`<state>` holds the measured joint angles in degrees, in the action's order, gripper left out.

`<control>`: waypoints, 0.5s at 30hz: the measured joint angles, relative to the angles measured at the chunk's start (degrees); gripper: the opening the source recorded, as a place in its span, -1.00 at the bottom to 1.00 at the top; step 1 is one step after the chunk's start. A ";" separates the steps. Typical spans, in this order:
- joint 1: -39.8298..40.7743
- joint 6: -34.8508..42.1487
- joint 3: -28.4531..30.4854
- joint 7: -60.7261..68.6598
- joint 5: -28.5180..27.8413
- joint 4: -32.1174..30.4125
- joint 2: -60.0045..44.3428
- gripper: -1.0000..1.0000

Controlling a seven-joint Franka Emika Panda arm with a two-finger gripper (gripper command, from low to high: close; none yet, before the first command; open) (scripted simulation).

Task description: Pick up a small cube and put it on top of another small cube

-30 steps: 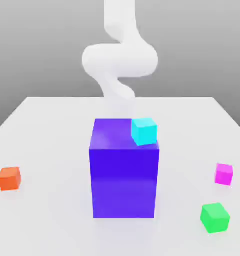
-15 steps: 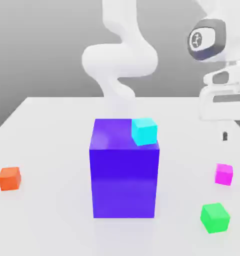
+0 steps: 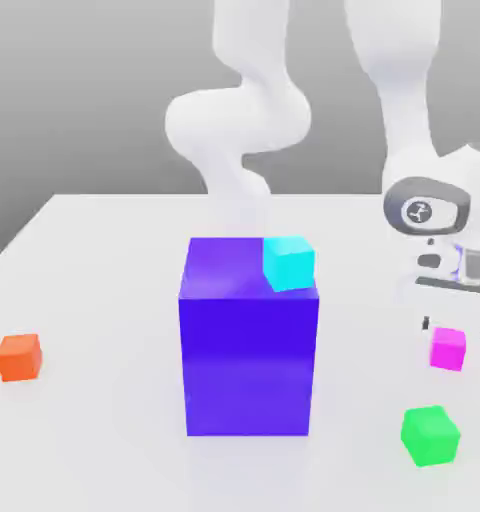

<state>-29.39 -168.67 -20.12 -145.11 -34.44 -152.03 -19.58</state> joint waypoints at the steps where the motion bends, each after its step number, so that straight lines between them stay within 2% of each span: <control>1: -1.68 -0.82 2.02 -1.29 -1.63 0.39 -1.12 -1.00; 8: -1.78 -0.95 2.13 -1.41 -1.73 0.39 -1.14 -1.00; 11: 3.42 1.77 -4.46 3.70 4.86 -1.07 3.02 -1.00; 15: 9.24 6.01 -13.08 13.52 17.86 -3.41 10.46 -1.00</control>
<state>-20.15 -162.65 -33.20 -131.59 -16.58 -155.43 -9.12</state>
